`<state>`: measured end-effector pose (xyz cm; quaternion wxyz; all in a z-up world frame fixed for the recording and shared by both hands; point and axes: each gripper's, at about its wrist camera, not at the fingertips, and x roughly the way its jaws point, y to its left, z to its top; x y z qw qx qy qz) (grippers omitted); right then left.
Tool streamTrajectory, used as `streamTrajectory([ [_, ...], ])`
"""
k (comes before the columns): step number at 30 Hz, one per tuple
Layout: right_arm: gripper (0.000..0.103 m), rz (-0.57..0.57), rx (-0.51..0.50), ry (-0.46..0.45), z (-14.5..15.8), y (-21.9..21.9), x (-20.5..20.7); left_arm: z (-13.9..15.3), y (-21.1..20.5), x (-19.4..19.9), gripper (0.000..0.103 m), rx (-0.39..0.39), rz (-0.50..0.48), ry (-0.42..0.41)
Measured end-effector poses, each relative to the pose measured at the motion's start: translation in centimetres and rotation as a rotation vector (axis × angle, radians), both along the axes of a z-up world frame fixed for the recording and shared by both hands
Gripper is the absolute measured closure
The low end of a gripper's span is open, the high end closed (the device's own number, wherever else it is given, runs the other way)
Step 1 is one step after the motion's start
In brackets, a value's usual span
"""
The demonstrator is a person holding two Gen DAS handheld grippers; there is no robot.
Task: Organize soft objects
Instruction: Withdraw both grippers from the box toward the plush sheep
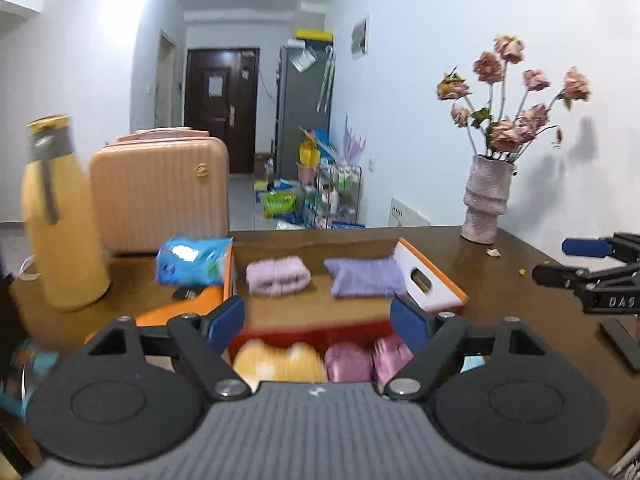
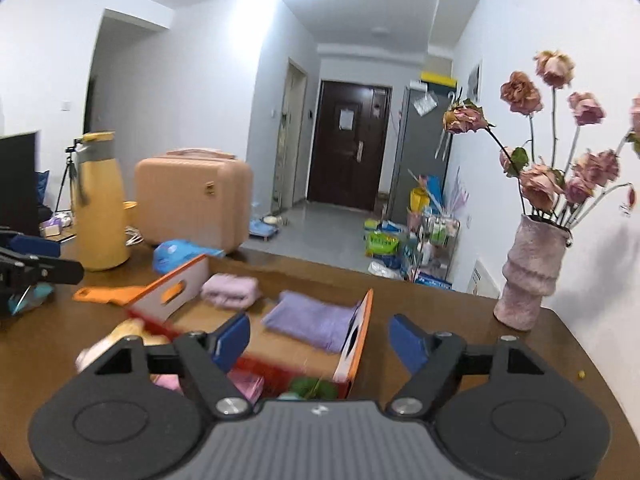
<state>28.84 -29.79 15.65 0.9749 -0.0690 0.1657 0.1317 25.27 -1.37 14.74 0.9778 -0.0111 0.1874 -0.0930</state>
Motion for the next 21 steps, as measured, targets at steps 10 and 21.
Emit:
streamTrajectory([
  [10, 0.023, 0.041, 0.16, -0.037, -7.5, 1.8, -15.8, -7.3, 2.1, -14.8, 0.007, 0.009, 0.075, -0.004],
  [21, 0.03, 0.072, 0.169, 0.032, -9.9, 3.8, -18.5, -9.3, 2.7, -15.0, 0.007, -0.016, 0.082, 0.025],
])
